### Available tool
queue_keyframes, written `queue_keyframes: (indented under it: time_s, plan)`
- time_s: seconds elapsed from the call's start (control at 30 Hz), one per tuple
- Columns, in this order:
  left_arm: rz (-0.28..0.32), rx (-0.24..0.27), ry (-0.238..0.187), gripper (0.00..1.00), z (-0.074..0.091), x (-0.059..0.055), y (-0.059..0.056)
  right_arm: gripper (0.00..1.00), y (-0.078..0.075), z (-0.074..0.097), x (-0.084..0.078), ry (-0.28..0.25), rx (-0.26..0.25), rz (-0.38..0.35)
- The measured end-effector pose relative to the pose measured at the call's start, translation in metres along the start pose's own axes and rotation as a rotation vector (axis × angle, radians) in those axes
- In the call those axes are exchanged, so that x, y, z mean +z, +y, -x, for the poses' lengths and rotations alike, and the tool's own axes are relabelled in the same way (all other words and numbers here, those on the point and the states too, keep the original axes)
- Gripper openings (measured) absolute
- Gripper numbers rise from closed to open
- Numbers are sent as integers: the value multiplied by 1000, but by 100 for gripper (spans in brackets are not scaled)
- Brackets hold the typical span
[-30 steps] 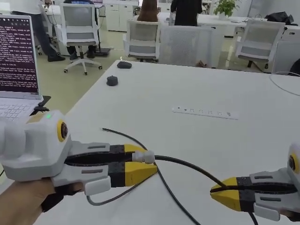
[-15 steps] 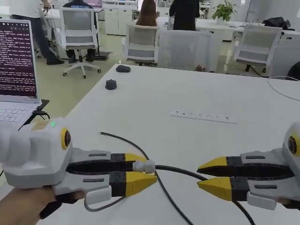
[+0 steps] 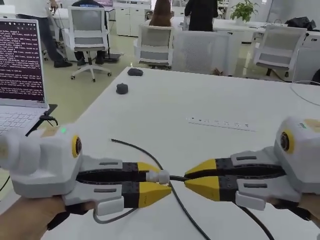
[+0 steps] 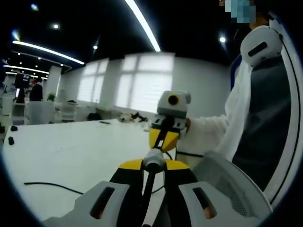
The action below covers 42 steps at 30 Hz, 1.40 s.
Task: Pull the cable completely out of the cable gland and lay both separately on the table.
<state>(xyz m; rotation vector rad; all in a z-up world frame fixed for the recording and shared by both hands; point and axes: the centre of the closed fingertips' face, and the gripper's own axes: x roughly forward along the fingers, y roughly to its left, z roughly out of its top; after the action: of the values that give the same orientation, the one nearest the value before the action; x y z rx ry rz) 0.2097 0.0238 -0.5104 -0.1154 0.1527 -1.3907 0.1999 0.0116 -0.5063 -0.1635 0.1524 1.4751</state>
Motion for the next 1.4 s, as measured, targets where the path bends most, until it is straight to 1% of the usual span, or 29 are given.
queue_keyframes:
  time_s: [0.33, 0.43, 0.5, 0.63, 0.73, 0.9, 1.07, 1.23, 1.4]
  plan:
    - [6, 0, -1, 16, 0, 0, 0, 3, 1, 1, -1, -13, -5, -14]
    - [9, 1, -10, 16, 0, 2, 1, 3, 1, 0, 0, -23, -6, -21]
    - [11, 7, -13, 16, 1, 2, 2, 3, -1, 1, 0, -23, -11, -18]
    - [15, 19, -21, 16, 3, 4, 4, 3, -5, 9, -5, -18, -27, -22]
    - [13, 25, -21, 16, 4, 4, 6, 3, -7, 16, -11, -7, -44, -31]
    - [14, 33, -19, 16, 4, 4, 7, 2, -10, 26, -28, 22, -75, -48]
    - [17, 40, -20, 16, 5, 4, 9, 2, -14, 37, -42, 40, -108, -81]
    - [17, 41, -16, 16, 6, 3, 10, 3, -17, 48, -63, 94, -137, -100]
    - [23, 40, -14, 16, 6, 2, 10, 3, -21, 58, -80, 124, -170, -127]
